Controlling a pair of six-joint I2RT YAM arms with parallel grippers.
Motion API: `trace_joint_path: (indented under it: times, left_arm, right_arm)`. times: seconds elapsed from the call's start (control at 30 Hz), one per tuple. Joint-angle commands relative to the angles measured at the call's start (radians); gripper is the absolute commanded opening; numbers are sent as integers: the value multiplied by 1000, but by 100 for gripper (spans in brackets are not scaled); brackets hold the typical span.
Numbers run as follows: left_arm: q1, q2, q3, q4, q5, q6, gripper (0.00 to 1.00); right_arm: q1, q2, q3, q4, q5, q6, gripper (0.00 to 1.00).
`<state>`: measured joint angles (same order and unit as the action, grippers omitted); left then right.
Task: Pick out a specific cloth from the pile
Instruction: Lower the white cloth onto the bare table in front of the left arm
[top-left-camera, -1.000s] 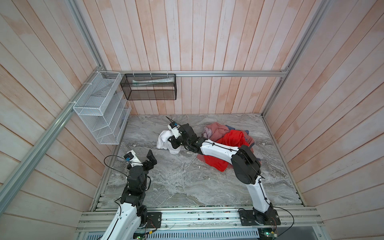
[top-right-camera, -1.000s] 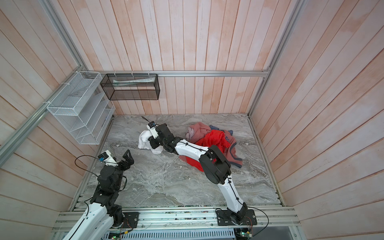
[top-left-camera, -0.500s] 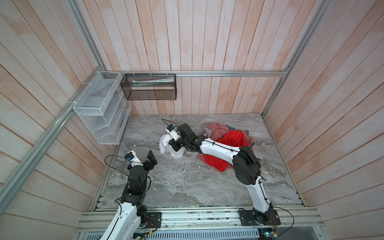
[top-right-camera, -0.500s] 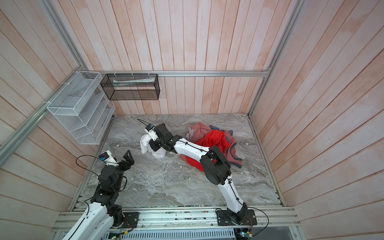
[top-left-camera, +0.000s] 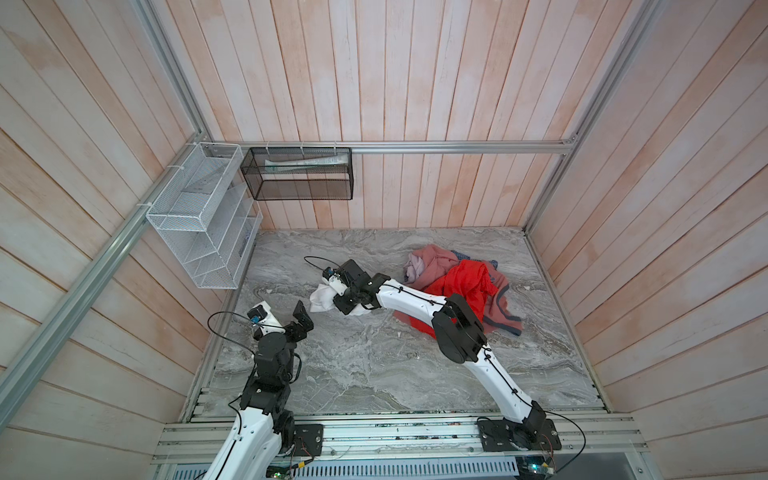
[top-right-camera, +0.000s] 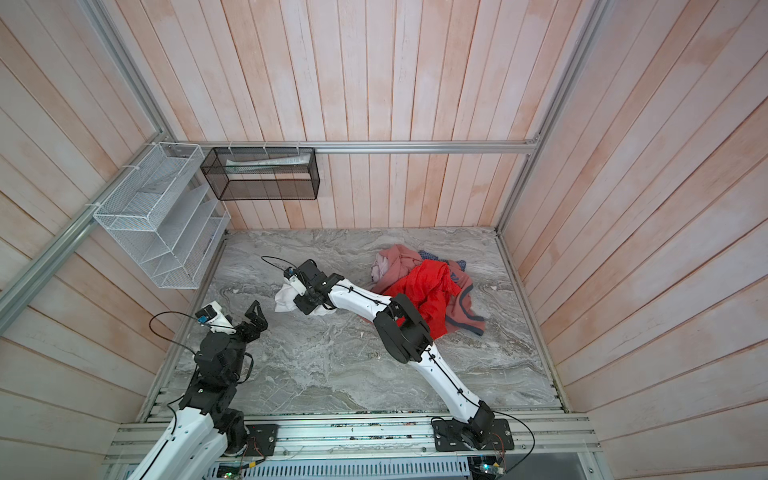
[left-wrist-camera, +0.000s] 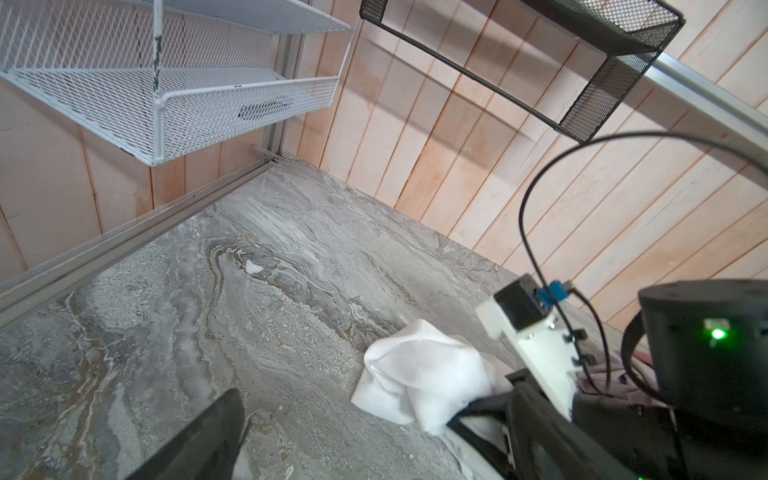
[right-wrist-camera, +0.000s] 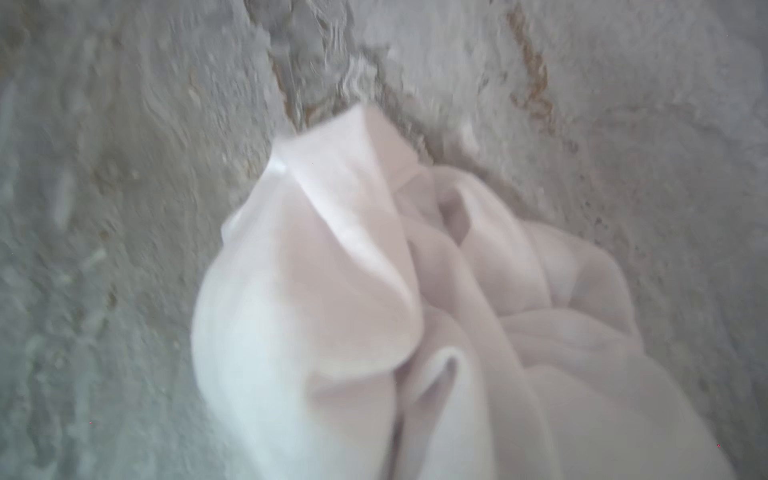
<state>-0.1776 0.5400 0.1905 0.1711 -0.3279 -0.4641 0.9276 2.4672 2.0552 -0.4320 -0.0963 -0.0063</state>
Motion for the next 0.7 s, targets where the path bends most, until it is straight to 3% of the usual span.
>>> trace_joint_path:
  times: [0.0,0.13,0.23,0.43,0.53,0.67]
  left_arm:
    - [2,-14,-11,-10,-17,8,100]
    - [2,-10,-20,-1,-16,0,100]
    - [2,-4,-18,3,-13,-1,100]
    - [4,-7,-10,-8,-20,3,100]
    - [4,-13,-11,-15,-22,7,100]
    - [4,-26,-8,-30,-32,13,100]
  right_arm:
    - [8,-93,-134,-28,100,-15,67]
    - [11,-121,-216,39,119,0,68]
    - [11,-68,-169,46,110,6,59]
    - [8,137,153,-40,32,-26,35]
    - [8,246,333,-51,5,-52,30]
    - [-2,327,495,-4,-83,-78,29]
